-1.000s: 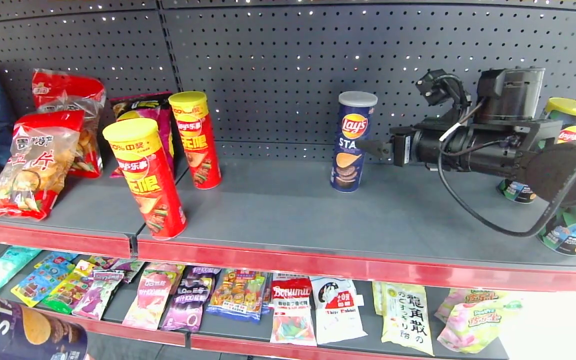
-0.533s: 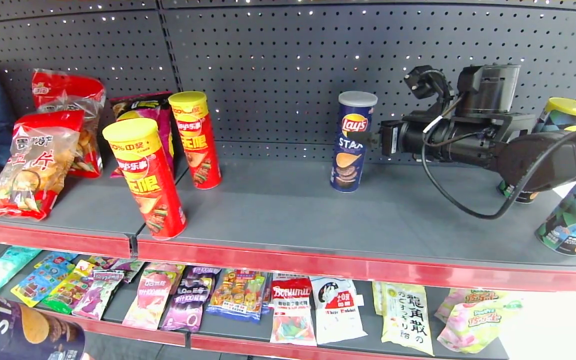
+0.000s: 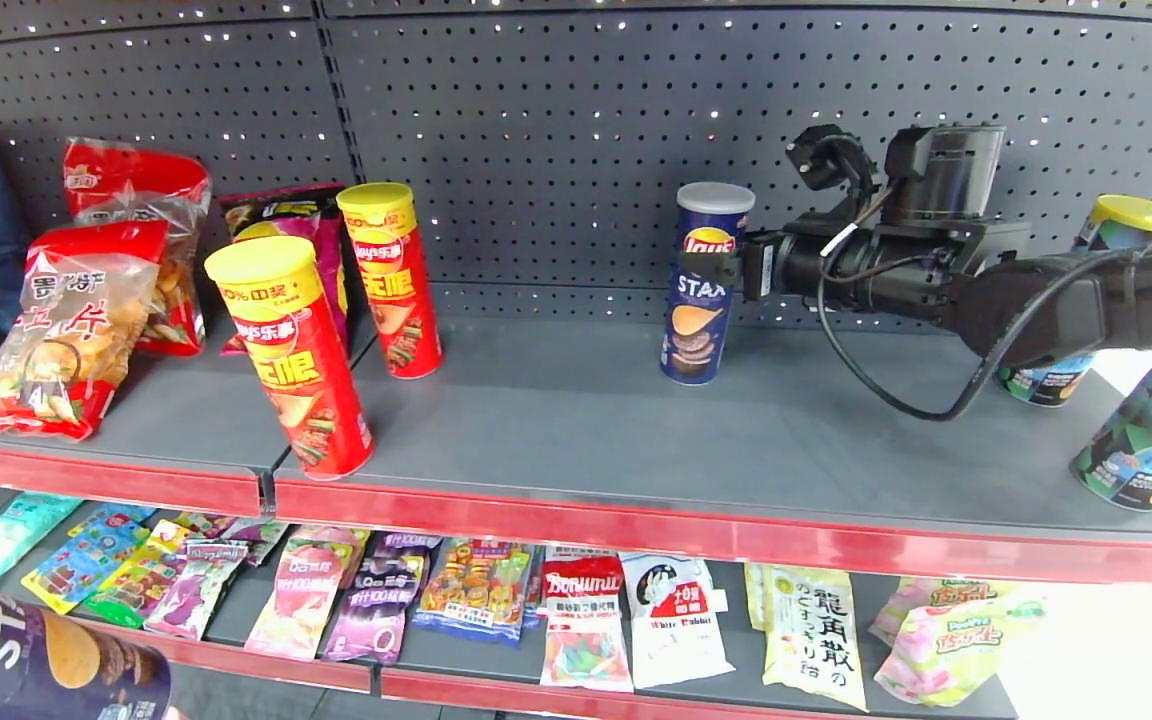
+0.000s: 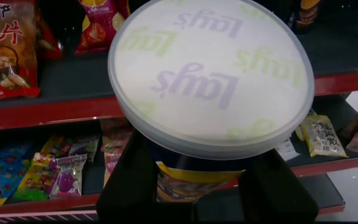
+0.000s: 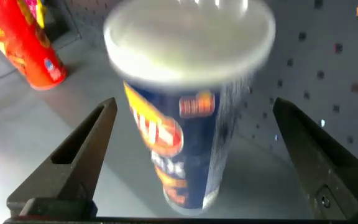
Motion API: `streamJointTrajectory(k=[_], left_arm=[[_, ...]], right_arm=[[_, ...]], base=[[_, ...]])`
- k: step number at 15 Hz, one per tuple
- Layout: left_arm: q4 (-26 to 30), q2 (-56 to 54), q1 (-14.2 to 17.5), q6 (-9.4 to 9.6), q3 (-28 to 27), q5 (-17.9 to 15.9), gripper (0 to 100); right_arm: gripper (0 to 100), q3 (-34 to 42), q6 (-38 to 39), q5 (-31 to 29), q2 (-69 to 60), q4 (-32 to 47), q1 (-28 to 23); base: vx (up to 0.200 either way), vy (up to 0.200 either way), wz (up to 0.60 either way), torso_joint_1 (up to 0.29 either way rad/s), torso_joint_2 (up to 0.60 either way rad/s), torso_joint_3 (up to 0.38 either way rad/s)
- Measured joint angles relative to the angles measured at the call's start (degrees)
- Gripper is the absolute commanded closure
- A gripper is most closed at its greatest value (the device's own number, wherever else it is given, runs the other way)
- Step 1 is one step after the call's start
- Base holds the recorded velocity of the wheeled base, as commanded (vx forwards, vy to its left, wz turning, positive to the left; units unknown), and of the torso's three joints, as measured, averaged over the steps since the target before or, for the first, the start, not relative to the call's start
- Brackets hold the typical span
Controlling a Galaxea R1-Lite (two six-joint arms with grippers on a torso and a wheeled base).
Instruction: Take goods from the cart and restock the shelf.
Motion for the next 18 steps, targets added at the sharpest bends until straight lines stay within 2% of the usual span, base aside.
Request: streamJointTrajectory(k=[5, 6, 13, 18], left_arm=[[-0.01, -0.01, 0.04, 0.02, 0.09, -0.02, 100], [-0.01, -0.01, 0.04, 0.0, 0.16, -0.02, 100], [-0.01, -0.06, 0.01, -0.02, 0.27, 0.0, 100], [0.1, -0.33, 0.01, 0.0, 0.41, 0.01, 100]], right_arm=[[0, -3.5, -0.06, -0.02, 2.65, 0.09, 0.28], [100, -3.73, -0.06, 0.0, 3.04, 0.09, 0.52], [100, -5.83, -0.23, -0.82, 4.89, 0.3, 1.33], [100, -0.96, -0.23, -6.05, -1.89, 5.1, 2.65]], base=[[0.0, 0.0, 0.0, 0.0, 0.0, 0.0], [0.0, 0.0, 0.0, 0.0, 0.0, 0.0], [0.0, 0.0, 0.0, 0.0, 0.0, 0.0], [0.0, 0.0, 0.0, 0.0, 0.0, 0.0]])
